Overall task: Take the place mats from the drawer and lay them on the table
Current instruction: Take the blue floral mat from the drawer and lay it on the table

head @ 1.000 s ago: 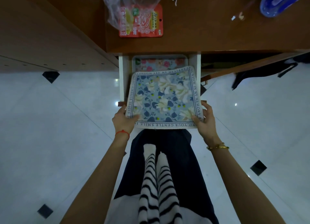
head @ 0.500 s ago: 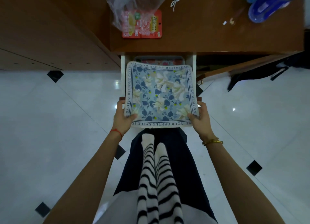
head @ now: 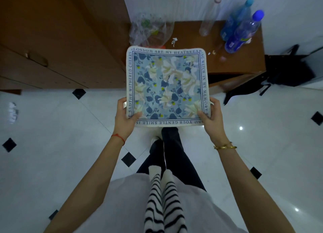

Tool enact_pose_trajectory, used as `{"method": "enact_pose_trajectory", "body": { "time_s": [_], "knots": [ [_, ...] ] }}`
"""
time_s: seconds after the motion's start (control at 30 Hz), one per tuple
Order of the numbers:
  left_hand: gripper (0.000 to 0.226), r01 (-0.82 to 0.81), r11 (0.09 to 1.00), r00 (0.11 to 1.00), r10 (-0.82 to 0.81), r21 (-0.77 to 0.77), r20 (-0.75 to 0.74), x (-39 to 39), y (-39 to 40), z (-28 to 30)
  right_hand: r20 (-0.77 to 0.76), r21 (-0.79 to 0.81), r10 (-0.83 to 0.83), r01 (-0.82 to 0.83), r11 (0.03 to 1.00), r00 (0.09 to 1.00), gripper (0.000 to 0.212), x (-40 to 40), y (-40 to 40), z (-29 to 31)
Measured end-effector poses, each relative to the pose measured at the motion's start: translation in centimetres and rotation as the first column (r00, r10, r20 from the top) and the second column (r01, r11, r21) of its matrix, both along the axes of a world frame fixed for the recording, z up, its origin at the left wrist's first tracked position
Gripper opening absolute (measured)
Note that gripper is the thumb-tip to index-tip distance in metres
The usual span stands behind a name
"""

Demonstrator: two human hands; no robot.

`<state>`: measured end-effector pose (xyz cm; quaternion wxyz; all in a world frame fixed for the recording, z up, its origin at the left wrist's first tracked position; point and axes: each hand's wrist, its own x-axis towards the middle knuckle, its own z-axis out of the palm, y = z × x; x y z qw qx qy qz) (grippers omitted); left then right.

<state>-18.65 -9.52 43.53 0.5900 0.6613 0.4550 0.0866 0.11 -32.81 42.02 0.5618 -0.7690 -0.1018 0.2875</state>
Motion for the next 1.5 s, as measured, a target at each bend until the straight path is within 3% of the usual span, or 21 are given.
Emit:
{"method": "enact_pose_trajectory", "body": {
  "time_s": [0.27, 0.47, 0.73, 0.97, 1.17, 1.27, 1.5],
  "knots": [
    [0.055, -0.081, 0.997, 0.994, 0.08, 0.009, 0.072, -4.1, -4.0, 6.8, 0.036, 0.061, 0.06, -0.062, 0.996, 0.998, 0.043, -2.2, -2.8, 6.8],
    [0.053, -0.218, 0.975, 0.969, 0.212, 0.034, 0.125, -6.3, -8.9, 8.9, 0.079, 0.078, 0.207, -0.213, 0.974, 0.975, 0.044, -1.8, -4.8, 9.3],
    [0.05, -0.535, 0.844, 0.837, 0.525, 0.035, 0.154, -9.6, -19.0, 9.9, 0.088, 0.091, 0.51, -0.517, 0.851, 0.856, 0.044, -0.3, -6.4, 11.2],
    [0.049, -0.8, 0.595, 0.599, 0.785, 0.075, 0.157, -15.1, -28.0, 11.8, 0.091, 0.091, 0.771, -0.776, 0.624, 0.63, 0.045, -4.1, -4.7, 12.5],
    [0.047, -0.959, 0.278, 0.282, 0.932, 0.052, 0.229, -19.9, -35.9, 13.3, 0.088, 0.098, 0.93, -0.932, 0.348, 0.357, 0.046, -11.4, -2.8, 13.7],
    [0.047, -0.993, 0.103, 0.112, 0.965, 0.051, 0.235, -22.4, -39.8, 13.3, 0.088, 0.099, 0.972, -0.973, 0.21, 0.219, 0.046, -16.1, -2.2, 14.0],
    [0.048, -0.967, -0.227, -0.192, 0.949, 0.118, 0.251, -28.9, -48.2, 13.8, 0.093, 0.096, 0.99, -0.989, -0.111, -0.102, 0.048, -29.2, -3.2, 14.3]
  ]
}}
